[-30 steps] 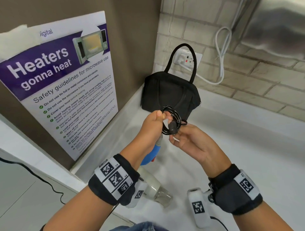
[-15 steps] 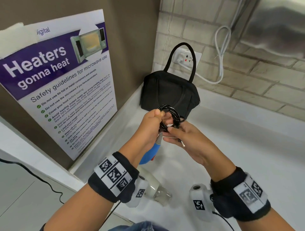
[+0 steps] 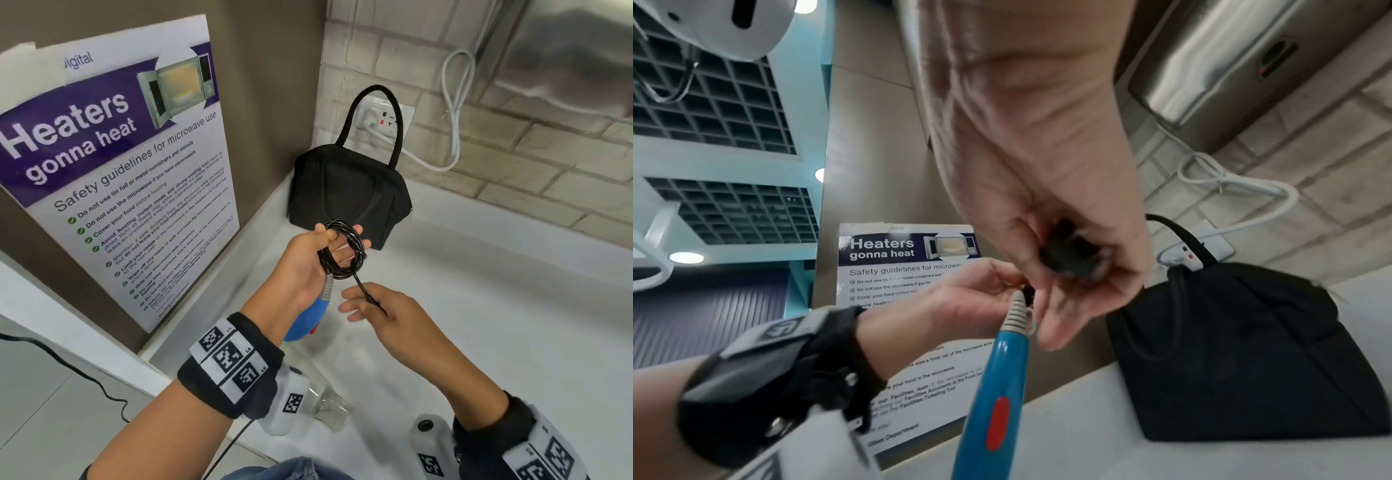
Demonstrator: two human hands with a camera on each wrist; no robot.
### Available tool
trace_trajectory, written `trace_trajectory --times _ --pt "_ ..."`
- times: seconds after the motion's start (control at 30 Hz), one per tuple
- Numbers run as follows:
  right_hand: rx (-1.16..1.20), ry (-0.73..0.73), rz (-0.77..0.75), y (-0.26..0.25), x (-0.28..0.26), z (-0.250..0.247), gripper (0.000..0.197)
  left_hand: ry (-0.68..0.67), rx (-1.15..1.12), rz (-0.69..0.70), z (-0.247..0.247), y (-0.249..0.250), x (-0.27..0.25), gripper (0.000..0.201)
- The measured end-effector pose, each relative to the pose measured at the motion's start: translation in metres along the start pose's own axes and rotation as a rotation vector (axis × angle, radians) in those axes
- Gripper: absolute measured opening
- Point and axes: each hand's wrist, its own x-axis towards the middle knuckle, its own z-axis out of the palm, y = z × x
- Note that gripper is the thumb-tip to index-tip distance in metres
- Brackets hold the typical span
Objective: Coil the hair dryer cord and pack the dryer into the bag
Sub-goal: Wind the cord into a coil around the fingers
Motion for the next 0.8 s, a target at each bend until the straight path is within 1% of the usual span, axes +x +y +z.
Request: trace_trajectory --times 0.03,0.07,0.13,0.17,0.2,0.27,0.33,0.37,0.43,0.57,0.6,0.67,0.73,0.77,0.8 --pt "-0.077 0.011 -0.015 0.0 0.002 -0.001 0.036 -0.009 0.046 0.012 0.0 -0.001 0.0 0.031" --pt "-0.141 0.027 -0.026 -0.001 0.003 -0.002 0.037 -0.011 0.087 0.029 0.0 -0.002 0.0 0.035" --pt "-0.191 0.037 -0.057 -0.006 0.006 -0.002 0.037 0.028 0.124 0.081 0.001 -0.004 0.002 0.043" --pt "-0.185 0.033 -0.077 -0.01 0.006 0.0 0.034 0.052 0.135 0.119 0.001 -0.004 0.002 0.038" --pt "-0.175 0.031 -0.095 -0.015 0.006 0.002 0.03 0.076 0.147 0.16 0.002 -0.005 0.002 0.029" --pt "-0.141 0.068 -0.119 -0.022 0.004 0.008 0.028 0.123 0.182 0.229 0.002 -0.006 0.002 0.016" --pt "-0.111 0.144 -0.142 -0.024 0.002 0.013 0.029 0.156 0.21 0.281 0.002 -0.008 0.002 0.013" --pt "-0.101 0.179 -0.147 -0.025 0.001 0.014 0.026 0.173 0.219 0.296 0.002 -0.009 0.002 0.013" --pt "-0.077 0.217 -0.139 -0.024 -0.002 0.016 0.023 0.187 0.214 0.3 0.0 -0.008 0.004 0.014" --pt "-0.069 0.211 -0.12 -0.016 -0.008 0.019 0.023 0.172 0.183 0.265 -0.003 -0.006 0.01 0.017" --pt "-0.103 0.203 -0.122 -0.011 -0.007 0.019 0.022 0.16 0.18 0.255 -0.005 -0.005 0.01 0.017" --pt "-0.265 0.214 -0.142 -0.002 -0.003 0.018 0.022 0.134 0.161 0.23 -0.007 -0.006 0.01 0.015" --pt "-0.47 0.294 -0.141 0.005 0.004 0.016 0.021 0.127 0.167 0.215 -0.009 -0.006 0.01 0.014" --pt "-0.527 0.33 -0.129 0.007 0.007 0.014 0.021 0.134 0.188 0.215 -0.01 -0.006 0.01 0.014" --pt "-0.539 0.334 -0.119 0.007 0.01 0.013 0.023 0.14 0.21 0.222 -0.009 -0.006 0.01 0.014"
